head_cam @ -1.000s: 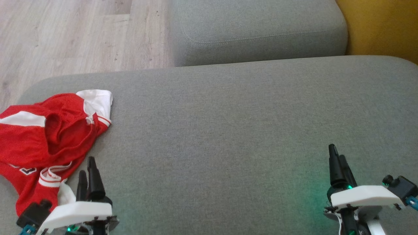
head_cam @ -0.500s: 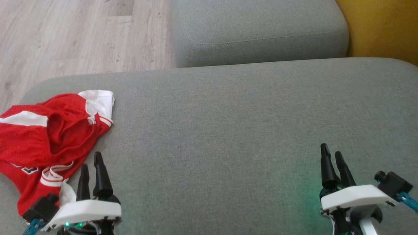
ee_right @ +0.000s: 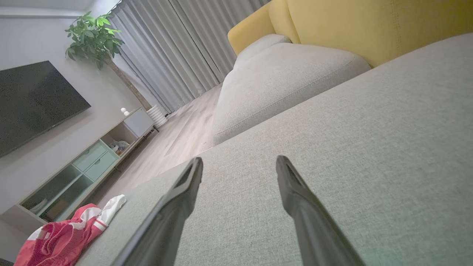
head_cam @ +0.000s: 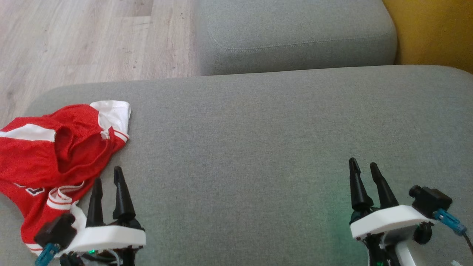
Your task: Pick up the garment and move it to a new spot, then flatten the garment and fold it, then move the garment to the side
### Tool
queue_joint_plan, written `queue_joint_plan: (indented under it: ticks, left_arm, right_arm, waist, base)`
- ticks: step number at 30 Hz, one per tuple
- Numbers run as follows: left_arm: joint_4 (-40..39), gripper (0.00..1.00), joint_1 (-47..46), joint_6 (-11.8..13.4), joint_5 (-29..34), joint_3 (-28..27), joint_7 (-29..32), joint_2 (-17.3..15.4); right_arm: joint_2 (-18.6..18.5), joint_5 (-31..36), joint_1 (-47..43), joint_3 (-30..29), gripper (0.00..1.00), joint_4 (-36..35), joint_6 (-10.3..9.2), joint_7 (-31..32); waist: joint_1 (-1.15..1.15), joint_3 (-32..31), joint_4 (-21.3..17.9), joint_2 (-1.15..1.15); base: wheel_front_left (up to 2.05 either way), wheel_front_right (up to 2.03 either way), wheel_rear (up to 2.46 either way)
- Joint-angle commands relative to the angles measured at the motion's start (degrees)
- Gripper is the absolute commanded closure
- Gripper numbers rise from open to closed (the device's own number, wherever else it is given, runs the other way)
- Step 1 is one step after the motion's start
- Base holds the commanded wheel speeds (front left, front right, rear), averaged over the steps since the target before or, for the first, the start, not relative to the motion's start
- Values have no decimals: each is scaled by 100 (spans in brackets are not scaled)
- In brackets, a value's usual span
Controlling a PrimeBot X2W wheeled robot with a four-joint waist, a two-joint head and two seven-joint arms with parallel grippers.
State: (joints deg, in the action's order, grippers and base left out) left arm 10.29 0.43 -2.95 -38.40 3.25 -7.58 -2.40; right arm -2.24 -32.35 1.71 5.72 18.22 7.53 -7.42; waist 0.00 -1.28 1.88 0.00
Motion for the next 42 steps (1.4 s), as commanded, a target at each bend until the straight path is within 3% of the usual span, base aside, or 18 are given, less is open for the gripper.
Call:
queue_joint_plan:
  ticks: [1,25,42]
  left_arm:
    - [-218,0,-237,5,192,-101,-72,-37]
    - [-7,0,-189,127,2172,-9,-475,-43]
    - [96,0,-145,89,3173,74,-742,-48]
  right_arm:
    - [-47,196,312,146,0,-214,-3,-84]
    - [-57,2086,298,359,0,-168,-4,-489]
    - [-64,3153,295,178,0,-117,-4,-758]
  waist:
    - [0,-5,0,0]
    - [0,-74,5,0]
    - [0,-123,-24,0]
  base:
    - [0,0,0]
    - [0,0,0]
    - [0,0,0]
